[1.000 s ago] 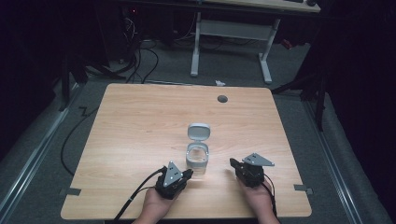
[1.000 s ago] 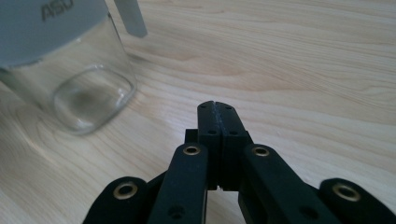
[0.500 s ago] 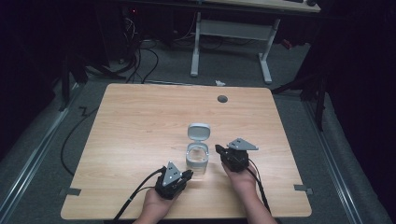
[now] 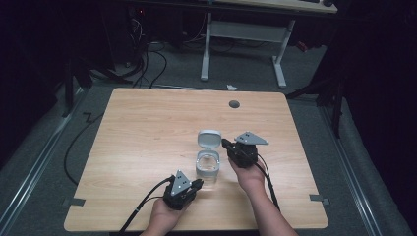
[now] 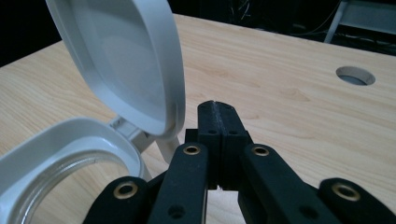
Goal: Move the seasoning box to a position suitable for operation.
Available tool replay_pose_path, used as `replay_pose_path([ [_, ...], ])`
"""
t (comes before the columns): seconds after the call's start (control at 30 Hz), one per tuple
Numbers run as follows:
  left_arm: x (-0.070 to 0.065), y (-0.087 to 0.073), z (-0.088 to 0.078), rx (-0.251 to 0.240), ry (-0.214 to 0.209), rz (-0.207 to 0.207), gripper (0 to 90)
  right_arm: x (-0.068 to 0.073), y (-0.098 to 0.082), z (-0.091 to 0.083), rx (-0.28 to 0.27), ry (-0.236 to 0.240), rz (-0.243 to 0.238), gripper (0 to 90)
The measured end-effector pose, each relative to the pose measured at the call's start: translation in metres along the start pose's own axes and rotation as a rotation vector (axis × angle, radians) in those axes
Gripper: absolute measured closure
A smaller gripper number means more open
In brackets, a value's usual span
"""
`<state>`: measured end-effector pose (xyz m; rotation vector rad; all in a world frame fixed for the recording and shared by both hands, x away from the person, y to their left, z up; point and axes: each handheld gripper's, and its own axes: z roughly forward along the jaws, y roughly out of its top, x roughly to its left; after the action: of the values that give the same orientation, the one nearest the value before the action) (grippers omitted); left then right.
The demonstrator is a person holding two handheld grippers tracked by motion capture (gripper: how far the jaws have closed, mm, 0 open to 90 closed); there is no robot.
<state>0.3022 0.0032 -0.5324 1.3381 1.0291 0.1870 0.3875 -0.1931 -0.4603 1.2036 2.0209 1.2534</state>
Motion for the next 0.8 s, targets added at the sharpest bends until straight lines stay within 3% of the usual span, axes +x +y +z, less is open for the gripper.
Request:
replay_pose_path([
  [0.6, 0.0, 0.0, 0.001, 0.004, 0.002, -0.003, 85.2, 0.001, 0.024, -0.006, -0.078, 0.023, -0.009, 90.0],
  [0.8, 0.001, 0.0, 0.001, 0.005, 0.002, -0.002, 85.4, 0.004, 0.023, -0.009, -0.071, 0.025, -0.026, 90.0],
])
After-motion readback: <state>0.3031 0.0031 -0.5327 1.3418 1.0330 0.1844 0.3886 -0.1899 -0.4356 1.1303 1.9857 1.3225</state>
